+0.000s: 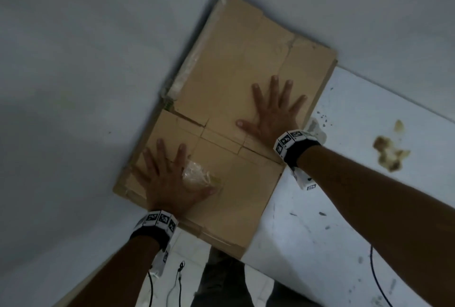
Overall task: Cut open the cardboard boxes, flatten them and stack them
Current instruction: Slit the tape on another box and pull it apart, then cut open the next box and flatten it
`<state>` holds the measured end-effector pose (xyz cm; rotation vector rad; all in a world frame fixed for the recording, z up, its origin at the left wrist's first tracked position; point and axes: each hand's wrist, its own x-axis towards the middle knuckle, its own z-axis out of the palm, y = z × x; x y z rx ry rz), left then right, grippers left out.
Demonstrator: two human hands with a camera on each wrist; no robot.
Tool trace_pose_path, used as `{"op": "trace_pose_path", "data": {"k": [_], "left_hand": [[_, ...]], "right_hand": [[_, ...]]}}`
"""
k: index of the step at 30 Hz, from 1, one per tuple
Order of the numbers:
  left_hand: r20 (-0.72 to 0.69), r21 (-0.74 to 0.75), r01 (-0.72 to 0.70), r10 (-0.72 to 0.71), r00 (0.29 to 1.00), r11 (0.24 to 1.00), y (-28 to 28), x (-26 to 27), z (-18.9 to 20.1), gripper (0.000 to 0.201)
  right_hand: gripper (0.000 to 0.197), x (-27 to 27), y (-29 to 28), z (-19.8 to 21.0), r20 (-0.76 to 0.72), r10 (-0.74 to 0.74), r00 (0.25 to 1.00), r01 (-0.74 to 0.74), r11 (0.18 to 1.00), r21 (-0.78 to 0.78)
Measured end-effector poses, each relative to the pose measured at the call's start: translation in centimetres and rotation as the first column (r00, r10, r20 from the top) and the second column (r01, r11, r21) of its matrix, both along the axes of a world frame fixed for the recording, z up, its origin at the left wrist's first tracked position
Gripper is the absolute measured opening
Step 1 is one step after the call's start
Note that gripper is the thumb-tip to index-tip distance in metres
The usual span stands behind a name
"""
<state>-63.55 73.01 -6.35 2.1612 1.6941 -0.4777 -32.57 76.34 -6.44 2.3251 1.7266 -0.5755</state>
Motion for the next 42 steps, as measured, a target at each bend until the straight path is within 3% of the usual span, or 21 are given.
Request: {"op": "trace_pose_path", "data": {"k": [4,8,11,13,16,18,20,23,26,30,33,35,37,42], "left_hand": [[0.002,-0.01,-0.01,0.01,1.0,1.0,-0.2,0.2,0.8,0.147],[-0.038,-0.068,-0.013,0.01,0.999,0.998,-0.4,0.8,2.6,0.144],[-0.118,-0.082,0.006,-0.015,0.993,0.997,-0.6,2.2,4.7,0.141],[-0.101,-0.028,0.053,-0.055,0.993,0.998,-1.4,3.9,6.8,0.114],[0.015,0.017,0.203,-0.204,0.979,0.979,-4.3,6.5,8.4,0.048],[0.077,-0.115,0.266,-0.259,0.963,0.957,-7.0,8.7,8.5,0.028],[0.071,-0.31,0.346,-0.341,0.937,0.886,-10.8,11.7,8.4,0.024],[0.056,-0.456,0.509,-0.548,0.835,0.73,-18.7,17.2,7.8,0.027],[0.083,-0.464,0.631,-0.679,0.73,0.621,-27.8,21.4,6.5,0.026],[0.075,-0.554,0.646,-0.741,0.667,0.525,-38.3,24.8,3.9,0.026],[0.048,-0.583,0.632,-0.754,0.655,0.511,-44.6,26.9,2.9,0.027],[0.017,-0.579,0.623,-0.756,0.655,0.526,-48.4,28.3,3.1,0.026],[-0.017,-0.621,0.599,-0.773,0.635,0.505,-51.4,29.2,3.0,0.034],[-0.047,-0.681,0.54,-0.765,0.643,0.496,-57.5,34.9,3.3,0.032]], "right_hand": [[0.111,0.1,0.0,0.6,0.004,0.0,1.0,0.0,1.0,-0.018],[0.112,-0.2,0.5,2.9,0.013,-0.038,0.999,0.04,0.99,-0.133],[0.092,-1.3,-0.6,6.2,-0.009,-0.079,0.997,0.077,0.983,-0.167],[0.067,-1.7,-3.9,8.3,-0.088,-0.054,0.995,0.048,0.997,-0.066],[0.051,-1.0,-12.8,9.4,-0.37,-0.096,0.924,0.096,0.995,-0.017],[0.041,0.5,-20.6,8.9,-0.449,-0.205,0.87,0.206,0.977,-0.046],[0.035,2.4,-29.4,7.9,-0.448,-0.346,0.824,0.322,0.937,-0.133],[0.035,5.2,-44.7,6.4,-0.402,-0.588,0.702,0.521,0.809,-0.273],[0.034,6.5,-60.8,4.5,-0.342,-0.803,0.489,0.711,0.594,-0.377],[0.021,4.8,-81.9,2.8,-0.257,-0.944,0.209,0.836,0.309,-0.453],[0.025,2.1,-94.7,2.1,-0.142,-0.987,0.08,0.831,0.145,-0.537],[0.045,1.1,-101.2,1.3,-0.082,-0.997,-0.003,0.825,0.044,-0.563],[0.053,1.1,-105.6,0.8,-0.078,-0.993,-0.083,0.812,-0.022,-0.583],[0.018,7.5,-110.0,0.6,-0.145,-0.971,-0.191,0.824,-0.077,-0.562]]}}
